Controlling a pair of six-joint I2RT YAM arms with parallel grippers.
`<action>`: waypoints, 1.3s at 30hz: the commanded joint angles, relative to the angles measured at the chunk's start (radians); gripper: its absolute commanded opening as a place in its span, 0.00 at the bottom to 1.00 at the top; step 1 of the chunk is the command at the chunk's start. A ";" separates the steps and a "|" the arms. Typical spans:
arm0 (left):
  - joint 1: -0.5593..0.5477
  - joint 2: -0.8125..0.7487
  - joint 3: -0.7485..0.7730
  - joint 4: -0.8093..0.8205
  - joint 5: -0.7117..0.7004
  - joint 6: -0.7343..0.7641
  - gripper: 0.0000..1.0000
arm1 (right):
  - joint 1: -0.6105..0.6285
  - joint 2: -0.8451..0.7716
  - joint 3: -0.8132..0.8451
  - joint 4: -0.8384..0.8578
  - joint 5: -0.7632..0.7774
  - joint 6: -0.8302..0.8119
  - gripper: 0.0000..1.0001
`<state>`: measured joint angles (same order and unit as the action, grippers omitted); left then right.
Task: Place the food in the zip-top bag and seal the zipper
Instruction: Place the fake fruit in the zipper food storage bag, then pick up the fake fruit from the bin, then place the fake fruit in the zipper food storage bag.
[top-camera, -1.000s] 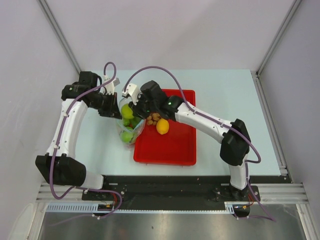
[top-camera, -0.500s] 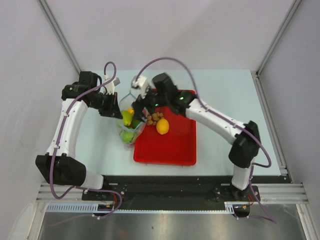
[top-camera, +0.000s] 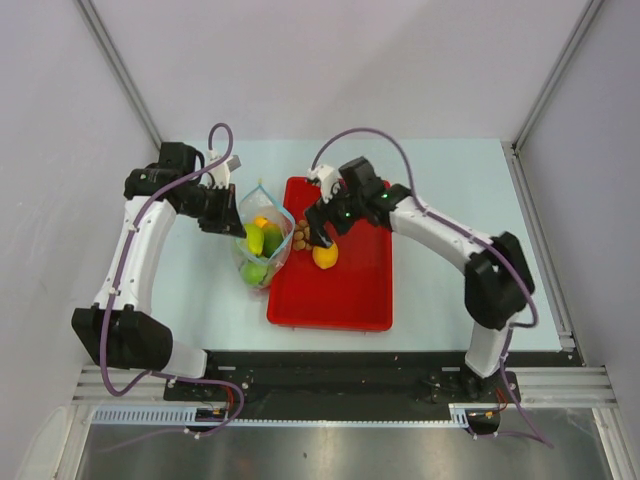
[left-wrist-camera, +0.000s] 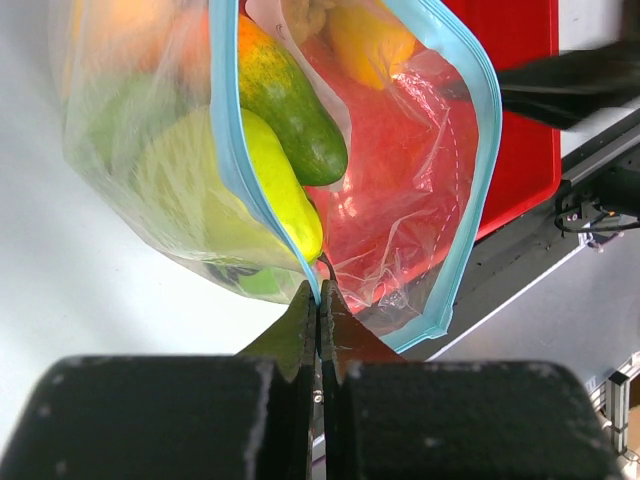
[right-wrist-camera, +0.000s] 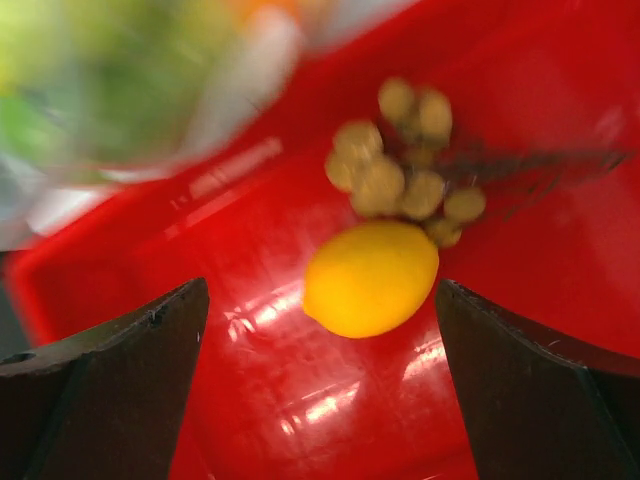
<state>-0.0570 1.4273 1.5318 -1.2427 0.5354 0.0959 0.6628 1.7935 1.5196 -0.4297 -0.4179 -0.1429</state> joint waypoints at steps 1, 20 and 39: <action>-0.003 -0.002 0.030 0.009 0.012 -0.009 0.00 | 0.003 0.119 -0.010 0.011 0.152 -0.043 1.00; -0.003 -0.002 0.011 0.009 -0.017 0.004 0.00 | -0.035 0.164 -0.018 0.003 0.145 0.000 0.68; -0.003 -0.034 0.001 0.025 0.008 0.001 0.01 | 0.193 0.012 0.324 0.141 -0.096 0.060 0.56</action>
<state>-0.0570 1.4269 1.5318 -1.2407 0.5194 0.0967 0.7990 1.6939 1.7798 -0.2794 -0.5362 -0.0395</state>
